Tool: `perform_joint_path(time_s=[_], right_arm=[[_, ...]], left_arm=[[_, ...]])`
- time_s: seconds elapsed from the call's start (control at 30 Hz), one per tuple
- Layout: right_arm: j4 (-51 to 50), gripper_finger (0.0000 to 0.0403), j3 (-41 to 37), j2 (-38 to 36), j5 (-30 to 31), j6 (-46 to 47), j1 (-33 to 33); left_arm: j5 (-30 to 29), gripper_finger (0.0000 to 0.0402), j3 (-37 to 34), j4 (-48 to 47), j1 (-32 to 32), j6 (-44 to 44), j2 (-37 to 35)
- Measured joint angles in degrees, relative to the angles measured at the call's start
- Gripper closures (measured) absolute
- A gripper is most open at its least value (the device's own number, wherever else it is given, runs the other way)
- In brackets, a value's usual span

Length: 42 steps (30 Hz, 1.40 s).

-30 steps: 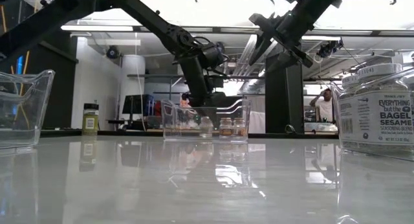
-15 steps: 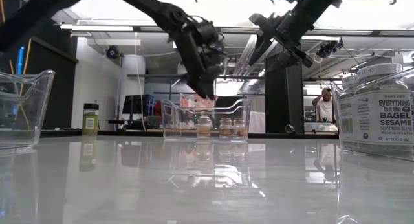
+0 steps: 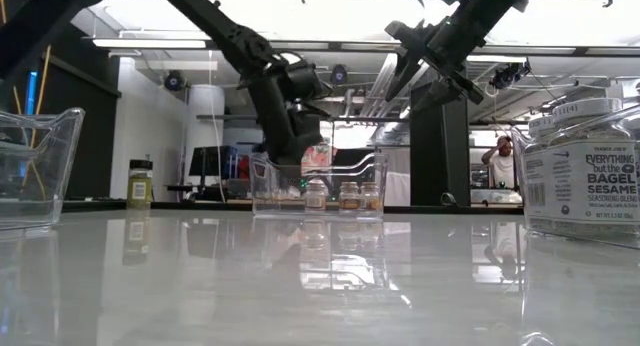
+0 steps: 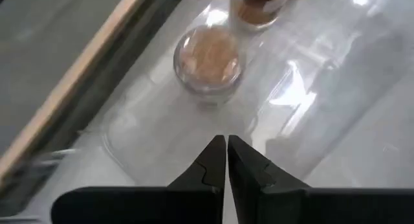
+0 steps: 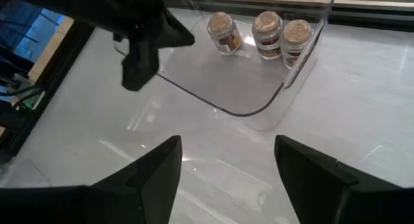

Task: Sort spices by type
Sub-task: Put the brown seasoning bottle into the top transparent bin

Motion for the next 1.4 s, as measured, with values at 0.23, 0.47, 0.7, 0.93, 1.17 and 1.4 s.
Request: perform_joint_path(time_s=[0.23, 0.47, 0.7, 0.93, 1.17, 1.4], right_arm=[[0.00, 0.0160, 0.00, 0.00, 0.03, 1.47, 0.00], [0.00, 0.0160, 0.00, 0.00, 0.05, 1.54, 0.00], [0.00, 0.0160, 0.00, 0.00, 0.03, 1.46, 0.00], [-0.02, 0.0160, 0.00, 0.00, 0.05, 1.32, 0.00], [-0.02, 0.0160, 0.00, 0.02, 0.92, 0.71, 0.00], [-0.02, 0.0160, 0.00, 0.01, 0.92, 0.84, 0.00]], left_arm=[[-4.98, 0.0401, -3.23, 9.08, 1.00, -1.76, 0.41], [-2.22, 0.0401, -3.23, 13.76, 1.84, -0.07, 0.42], [-4.95, 0.0401, -3.23, 10.28, 1.54, -1.79, 0.30], [-3.39, 0.0401, -3.23, 9.16, 0.28, -2.43, 0.09], [0.34, 0.0401, -3.23, 12.15, 0.03, -1.45, 0.10], [2.34, 0.0401, -3.23, 14.44, 1.25, 0.48, 0.11]])
